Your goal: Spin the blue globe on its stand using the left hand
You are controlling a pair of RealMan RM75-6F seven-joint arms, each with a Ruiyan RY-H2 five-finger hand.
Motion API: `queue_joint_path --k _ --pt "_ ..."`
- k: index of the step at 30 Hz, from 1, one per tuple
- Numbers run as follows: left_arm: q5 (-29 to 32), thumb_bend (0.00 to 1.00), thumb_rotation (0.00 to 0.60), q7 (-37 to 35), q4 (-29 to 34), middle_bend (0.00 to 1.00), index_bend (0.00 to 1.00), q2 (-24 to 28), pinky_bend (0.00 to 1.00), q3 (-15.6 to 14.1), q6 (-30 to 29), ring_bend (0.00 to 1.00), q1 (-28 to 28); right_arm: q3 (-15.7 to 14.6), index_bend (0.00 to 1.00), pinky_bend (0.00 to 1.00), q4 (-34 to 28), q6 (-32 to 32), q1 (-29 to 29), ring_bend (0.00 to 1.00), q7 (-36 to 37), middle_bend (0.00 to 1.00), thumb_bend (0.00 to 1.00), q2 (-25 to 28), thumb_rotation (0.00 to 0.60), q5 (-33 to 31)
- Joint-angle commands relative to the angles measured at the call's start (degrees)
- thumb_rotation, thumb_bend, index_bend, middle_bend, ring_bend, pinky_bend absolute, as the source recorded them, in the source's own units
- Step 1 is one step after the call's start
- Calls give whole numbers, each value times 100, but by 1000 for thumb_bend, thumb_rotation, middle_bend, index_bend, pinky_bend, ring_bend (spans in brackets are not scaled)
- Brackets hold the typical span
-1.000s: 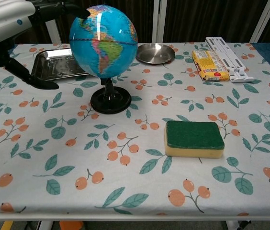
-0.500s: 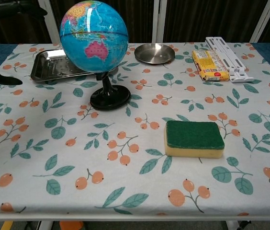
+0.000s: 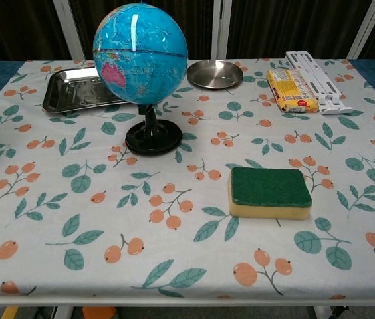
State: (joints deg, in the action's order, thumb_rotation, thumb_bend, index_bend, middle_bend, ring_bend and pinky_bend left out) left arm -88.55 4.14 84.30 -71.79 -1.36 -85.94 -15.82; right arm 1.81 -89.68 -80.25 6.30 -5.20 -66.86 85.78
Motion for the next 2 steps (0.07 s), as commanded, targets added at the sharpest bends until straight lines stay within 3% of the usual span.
queue_joint_path --k 1,2 --pt "170 16 600 -121 -192 106 92 142 87 -104 -207 5 310 -8 0 0 -18 6 5 0 -31 0 293 1 600 9" --pt "222 16 600 -157 -242 106 92 166 87 -117 -261 5 410 -9 0 0 -26 5 3 0 -45 0 293 5 600 8"
